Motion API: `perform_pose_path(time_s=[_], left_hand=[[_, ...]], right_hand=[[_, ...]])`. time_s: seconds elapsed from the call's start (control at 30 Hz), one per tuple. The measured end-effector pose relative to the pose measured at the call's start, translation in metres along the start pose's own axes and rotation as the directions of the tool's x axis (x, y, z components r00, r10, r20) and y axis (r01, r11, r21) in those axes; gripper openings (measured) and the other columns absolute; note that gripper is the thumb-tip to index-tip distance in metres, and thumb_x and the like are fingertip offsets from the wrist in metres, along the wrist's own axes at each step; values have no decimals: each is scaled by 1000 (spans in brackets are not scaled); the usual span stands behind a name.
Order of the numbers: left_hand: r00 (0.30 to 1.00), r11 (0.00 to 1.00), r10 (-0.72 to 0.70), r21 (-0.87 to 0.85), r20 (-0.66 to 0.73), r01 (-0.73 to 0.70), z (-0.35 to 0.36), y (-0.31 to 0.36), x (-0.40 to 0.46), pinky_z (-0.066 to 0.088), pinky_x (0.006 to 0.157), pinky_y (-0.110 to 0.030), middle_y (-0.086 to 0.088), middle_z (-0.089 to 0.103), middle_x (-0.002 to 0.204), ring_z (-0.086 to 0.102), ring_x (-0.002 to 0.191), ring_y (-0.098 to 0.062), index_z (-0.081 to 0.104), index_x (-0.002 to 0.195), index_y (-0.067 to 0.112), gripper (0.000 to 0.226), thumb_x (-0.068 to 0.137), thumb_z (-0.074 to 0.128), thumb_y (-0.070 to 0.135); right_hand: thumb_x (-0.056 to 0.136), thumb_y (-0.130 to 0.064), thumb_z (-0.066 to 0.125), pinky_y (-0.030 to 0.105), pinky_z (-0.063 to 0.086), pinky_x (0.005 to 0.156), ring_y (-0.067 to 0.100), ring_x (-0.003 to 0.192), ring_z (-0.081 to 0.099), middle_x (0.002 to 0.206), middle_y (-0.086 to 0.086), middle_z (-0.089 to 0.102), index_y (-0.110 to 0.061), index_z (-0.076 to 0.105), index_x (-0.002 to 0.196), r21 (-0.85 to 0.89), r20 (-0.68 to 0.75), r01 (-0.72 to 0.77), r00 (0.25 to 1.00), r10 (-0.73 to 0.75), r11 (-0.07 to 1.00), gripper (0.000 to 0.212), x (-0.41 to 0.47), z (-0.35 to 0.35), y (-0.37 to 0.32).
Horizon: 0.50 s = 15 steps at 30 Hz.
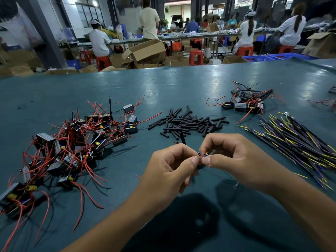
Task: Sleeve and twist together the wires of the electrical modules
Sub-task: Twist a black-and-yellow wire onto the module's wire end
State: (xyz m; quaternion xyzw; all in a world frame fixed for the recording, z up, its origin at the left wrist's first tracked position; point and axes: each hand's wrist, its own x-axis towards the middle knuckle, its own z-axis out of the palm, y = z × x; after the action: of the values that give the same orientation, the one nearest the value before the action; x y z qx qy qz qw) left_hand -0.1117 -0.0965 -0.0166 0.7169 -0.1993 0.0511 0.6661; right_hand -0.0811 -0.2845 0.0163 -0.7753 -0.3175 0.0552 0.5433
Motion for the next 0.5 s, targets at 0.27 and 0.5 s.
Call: perform_pose_path(time_s=[0.27, 0.5], left_hand=[[991, 970, -132, -208, -16, 126, 6, 7, 1, 37, 41, -21, -6, 57, 57, 45, 43, -15, 69, 69, 10, 17, 83, 60, 13], [988, 977, 128, 183, -84, -111, 3, 5, -3, 44, 49, -23, 0, 65, 68, 55, 53, -10, 70, 83, 14, 7, 88, 66, 16]], right_hand=[[70, -42, 66, 46, 50, 77, 34, 80, 63, 81, 13, 68, -16, 65, 81, 5, -42, 7, 999, -7, 1000, 28, 0, 2, -3], [76, -16, 65, 19, 44, 67, 9, 68, 55, 69, 6, 63, -11, 64, 73, 96, -19, -47, 999, 49, 994, 6, 1, -2, -3]])
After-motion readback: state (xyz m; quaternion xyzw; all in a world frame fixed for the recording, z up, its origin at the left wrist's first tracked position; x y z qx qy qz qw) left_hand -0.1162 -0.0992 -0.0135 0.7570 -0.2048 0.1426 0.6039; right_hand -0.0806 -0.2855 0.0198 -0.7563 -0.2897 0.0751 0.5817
